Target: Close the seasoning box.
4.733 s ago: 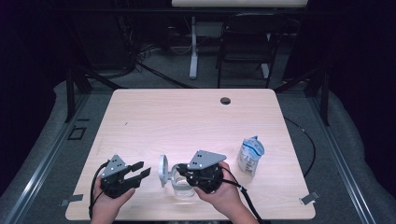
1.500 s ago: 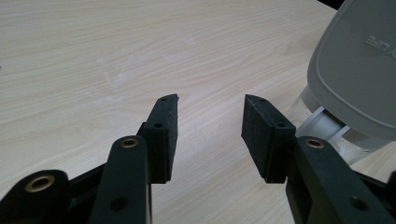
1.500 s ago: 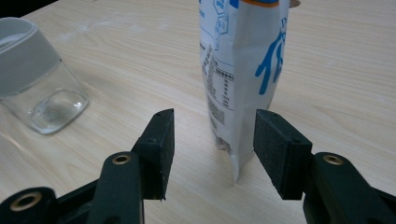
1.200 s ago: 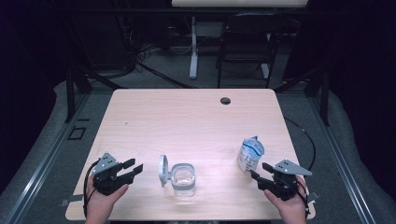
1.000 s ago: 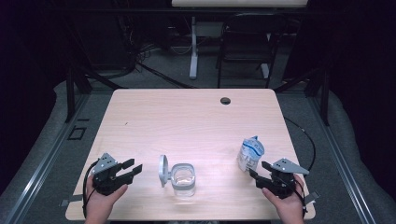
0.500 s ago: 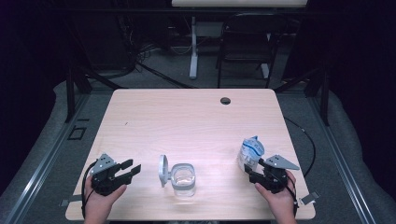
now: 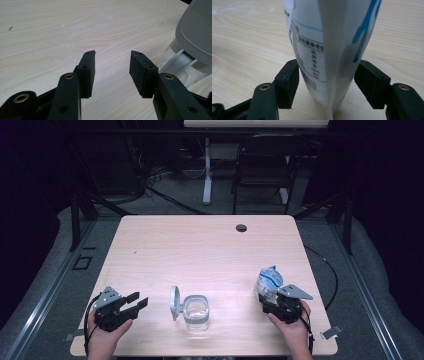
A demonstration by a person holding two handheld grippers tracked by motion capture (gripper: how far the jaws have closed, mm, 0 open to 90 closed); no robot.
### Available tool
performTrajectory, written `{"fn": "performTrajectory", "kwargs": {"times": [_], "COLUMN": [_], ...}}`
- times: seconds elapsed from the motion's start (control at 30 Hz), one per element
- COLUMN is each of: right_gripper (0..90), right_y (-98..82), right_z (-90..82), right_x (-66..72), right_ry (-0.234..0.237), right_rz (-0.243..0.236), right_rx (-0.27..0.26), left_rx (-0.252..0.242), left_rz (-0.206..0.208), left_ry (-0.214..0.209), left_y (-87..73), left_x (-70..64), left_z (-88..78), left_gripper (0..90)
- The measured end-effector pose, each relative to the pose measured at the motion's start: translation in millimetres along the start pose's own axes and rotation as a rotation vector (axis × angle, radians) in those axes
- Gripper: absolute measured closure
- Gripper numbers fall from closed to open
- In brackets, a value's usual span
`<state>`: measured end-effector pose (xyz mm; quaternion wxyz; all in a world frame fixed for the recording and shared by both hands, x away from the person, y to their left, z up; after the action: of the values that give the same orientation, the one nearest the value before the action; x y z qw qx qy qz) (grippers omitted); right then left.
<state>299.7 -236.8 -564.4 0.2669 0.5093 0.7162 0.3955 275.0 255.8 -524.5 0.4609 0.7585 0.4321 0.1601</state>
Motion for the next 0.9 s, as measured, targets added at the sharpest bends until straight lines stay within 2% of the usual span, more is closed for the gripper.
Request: {"fn": "performTrajectory", "kwargs": {"times": [0.1, 0.13, 0.23, 0.27, 0.4, 0.47, 0.73, 0.9], "right_gripper": [35.9, 35.9, 35.8, 35.8, 35.4, 35.4, 40.0, 41.3], "right_y": [-1.2, -1.0, -2.5, -3.1, -5.1, -5.4, -4.8, -4.1], "right_z": [4.4, 3.9, 7.2, 8.3, 13.6, 15.3, 15.4, 14.4], "right_x": [1.8, 1.3, 2.2, 2.3, 5.7, 7.1, 5.8, 3.2], "right_ry": [0.001, -0.005, -0.005, -0.009, -0.036, -0.039, -0.038, -0.030], "right_rz": [0.000, -0.014, 0.014, 0.014, -0.022, -0.015, -0.012, -0.029], "right_rx": [-0.004, 0.008, -0.015, -0.004, 0.021, 0.005, 0.004, 0.017], "left_rx": [0.001, 0.002, 0.000, 0.001, 0.003, 0.003, 0.003, 0.003], "left_rz": [-0.007, -0.002, -0.004, -0.006, -0.005, -0.009, -0.008, -0.009], "left_ry": [0.003, 0.003, 0.002, 0.003, 0.003, 0.004, 0.004, 0.005], "left_y": [-0.5, -0.6, -1.2, -1.3, -1.4, -1.4, -1.6, -1.8], "left_x": [0.3, 0.7, 1.2, 1.4, 1.9, 2.0, 2.1, 2.3], "left_z": [-0.9, -1.0, -0.5, -0.5, -0.7, -0.9, -0.3, -0.4], "left_gripper": [56.2, 56.2, 56.2, 56.2, 56.2, 56.2, 56.2, 56.3]}}
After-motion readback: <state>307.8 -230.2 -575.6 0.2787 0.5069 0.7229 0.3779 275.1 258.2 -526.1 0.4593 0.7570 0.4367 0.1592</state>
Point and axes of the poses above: each handheld gripper's, and its own axes: z roughly forward along the jaws, y roughly out of its top, x roughly to its left, the point moved 1 cm from there along z, roughly forward along the jaws, and after that the axes turned 2 degrees about -y, right-handed, at the moved point
